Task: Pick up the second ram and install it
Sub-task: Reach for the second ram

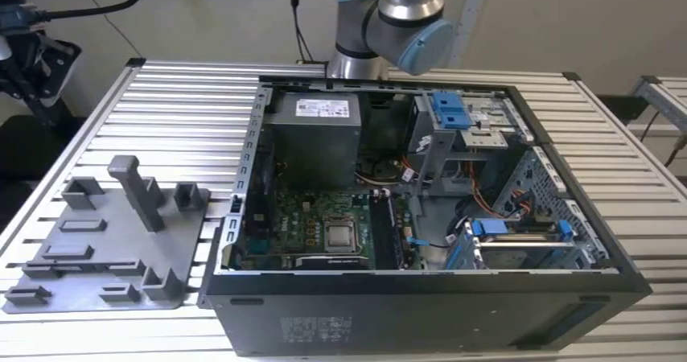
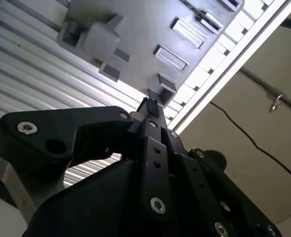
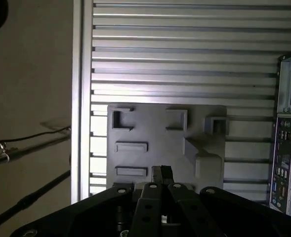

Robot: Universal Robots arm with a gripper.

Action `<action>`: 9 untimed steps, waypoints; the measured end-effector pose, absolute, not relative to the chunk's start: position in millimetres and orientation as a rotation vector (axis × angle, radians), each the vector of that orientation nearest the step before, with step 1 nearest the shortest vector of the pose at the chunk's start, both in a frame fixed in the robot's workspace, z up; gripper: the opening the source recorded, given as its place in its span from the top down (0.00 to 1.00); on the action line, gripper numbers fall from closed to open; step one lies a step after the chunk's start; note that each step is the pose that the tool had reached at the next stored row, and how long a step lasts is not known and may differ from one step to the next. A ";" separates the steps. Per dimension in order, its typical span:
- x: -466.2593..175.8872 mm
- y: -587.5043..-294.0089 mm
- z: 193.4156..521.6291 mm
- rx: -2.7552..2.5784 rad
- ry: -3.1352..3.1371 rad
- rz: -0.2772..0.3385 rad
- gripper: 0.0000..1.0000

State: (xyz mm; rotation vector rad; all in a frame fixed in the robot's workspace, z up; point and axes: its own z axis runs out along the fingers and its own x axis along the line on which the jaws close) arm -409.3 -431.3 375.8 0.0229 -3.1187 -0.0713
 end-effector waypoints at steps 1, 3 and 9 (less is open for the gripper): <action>-409.3 -431.4 375.6 0.024 -3.119 -0.071 0.89; -409.3 -431.8 375.2 0.027 -3.119 -0.071 0.89; -410.5 -436.4 373.1 0.033 -3.118 -0.071 0.89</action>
